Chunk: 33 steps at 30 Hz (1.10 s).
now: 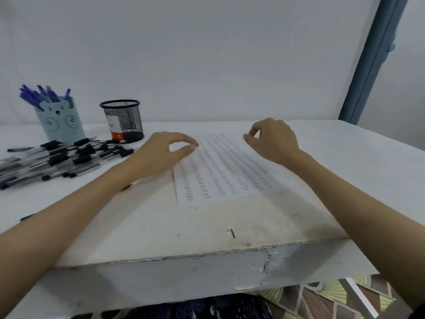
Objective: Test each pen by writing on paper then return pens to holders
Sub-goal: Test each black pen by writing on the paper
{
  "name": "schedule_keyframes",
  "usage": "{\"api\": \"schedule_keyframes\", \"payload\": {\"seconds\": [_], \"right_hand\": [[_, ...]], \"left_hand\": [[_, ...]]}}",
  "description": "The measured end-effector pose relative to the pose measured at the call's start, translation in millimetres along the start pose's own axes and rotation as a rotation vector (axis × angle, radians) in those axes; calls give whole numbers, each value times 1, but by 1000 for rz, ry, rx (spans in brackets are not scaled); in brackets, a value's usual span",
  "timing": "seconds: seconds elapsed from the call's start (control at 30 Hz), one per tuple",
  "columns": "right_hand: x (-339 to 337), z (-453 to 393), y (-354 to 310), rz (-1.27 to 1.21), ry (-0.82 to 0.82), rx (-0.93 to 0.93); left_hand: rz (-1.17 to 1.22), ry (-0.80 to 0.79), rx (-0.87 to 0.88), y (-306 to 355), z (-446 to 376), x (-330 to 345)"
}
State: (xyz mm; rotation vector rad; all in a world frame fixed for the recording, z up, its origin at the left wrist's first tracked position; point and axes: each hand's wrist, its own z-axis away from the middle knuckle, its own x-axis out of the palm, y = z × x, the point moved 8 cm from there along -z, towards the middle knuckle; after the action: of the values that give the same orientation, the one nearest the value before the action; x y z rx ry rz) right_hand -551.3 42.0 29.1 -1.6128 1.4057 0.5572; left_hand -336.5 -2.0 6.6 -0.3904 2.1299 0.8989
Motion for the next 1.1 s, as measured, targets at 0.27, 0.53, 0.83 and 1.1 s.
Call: {"api": "schedule_keyframes", "payload": {"seconds": [0.27, 0.53, 0.83, 1.1], "right_hand": [[67, 54, -201, -347, -438, -489], [91, 95, -267, -126, -399, -710], [56, 59, -200, -172, -313, -499], [9, 18, -61, -767, -145, 93]], "left_hand": [[-209, 163, -218, -45, 82, -114], [-251, 158, -400, -91, 177, -139], [-238, 120, -314, -79, 163, -119], [-95, 42, -107, -20, 76, -38]]}}
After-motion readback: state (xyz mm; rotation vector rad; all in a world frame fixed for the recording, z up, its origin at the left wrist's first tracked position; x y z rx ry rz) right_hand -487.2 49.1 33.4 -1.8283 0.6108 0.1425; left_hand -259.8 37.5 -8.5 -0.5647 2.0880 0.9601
